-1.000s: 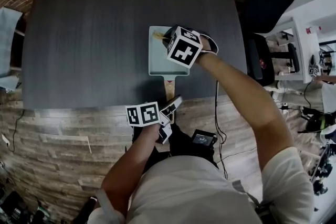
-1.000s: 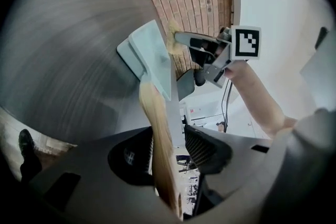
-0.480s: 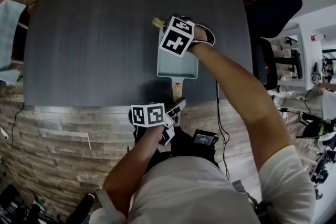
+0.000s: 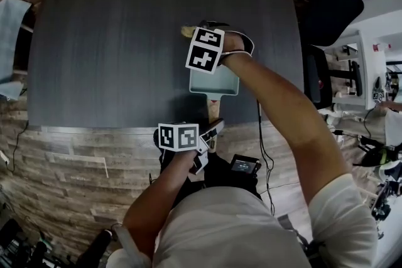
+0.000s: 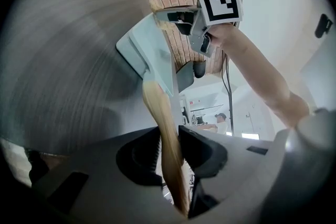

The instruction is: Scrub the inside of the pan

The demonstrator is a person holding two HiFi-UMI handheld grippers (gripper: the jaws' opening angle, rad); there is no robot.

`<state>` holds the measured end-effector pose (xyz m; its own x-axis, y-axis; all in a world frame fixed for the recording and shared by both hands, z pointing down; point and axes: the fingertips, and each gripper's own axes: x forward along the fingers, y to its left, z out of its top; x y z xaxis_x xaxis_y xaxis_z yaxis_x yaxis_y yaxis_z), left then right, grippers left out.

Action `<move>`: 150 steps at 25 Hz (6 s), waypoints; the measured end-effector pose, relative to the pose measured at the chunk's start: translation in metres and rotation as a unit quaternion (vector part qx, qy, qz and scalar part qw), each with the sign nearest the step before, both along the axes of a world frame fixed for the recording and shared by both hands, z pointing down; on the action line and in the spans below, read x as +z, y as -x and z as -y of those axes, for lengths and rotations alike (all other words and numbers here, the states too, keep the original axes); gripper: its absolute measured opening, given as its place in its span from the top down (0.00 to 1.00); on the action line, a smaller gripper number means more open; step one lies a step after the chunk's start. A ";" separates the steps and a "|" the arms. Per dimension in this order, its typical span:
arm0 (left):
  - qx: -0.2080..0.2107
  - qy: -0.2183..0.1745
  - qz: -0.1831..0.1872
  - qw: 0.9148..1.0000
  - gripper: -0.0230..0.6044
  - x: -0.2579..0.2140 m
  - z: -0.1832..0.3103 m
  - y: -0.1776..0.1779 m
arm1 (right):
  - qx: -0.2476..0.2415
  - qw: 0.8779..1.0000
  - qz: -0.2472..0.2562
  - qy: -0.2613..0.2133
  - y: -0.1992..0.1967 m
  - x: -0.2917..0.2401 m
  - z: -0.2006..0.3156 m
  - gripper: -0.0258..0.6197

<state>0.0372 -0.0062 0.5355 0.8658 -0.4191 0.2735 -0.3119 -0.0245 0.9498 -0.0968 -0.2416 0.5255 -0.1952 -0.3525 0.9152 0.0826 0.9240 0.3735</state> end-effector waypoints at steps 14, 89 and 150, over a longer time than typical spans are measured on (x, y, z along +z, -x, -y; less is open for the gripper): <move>0.016 0.000 -0.004 1.000 0.81 -0.001 -0.001 -0.001 | -0.012 0.997 -0.002 0.071 -0.006 0.006 -0.051 0.91; -0.108 -0.149 0.025 0.983 0.83 -0.110 0.015 0.098 | 0.121 0.963 0.212 0.118 -0.077 -0.110 -0.148 0.91; -0.070 -0.312 0.005 0.948 0.95 -0.240 -0.049 0.089 | 0.407 0.742 0.531 0.041 -0.240 -0.202 -0.231 0.91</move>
<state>-0.0520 0.0428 0.2952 0.7882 -0.6128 -0.0568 -0.3631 -0.5376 0.7610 0.1434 -0.0110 0.3233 -0.5746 -0.7008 0.4228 -0.8162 0.5291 -0.2321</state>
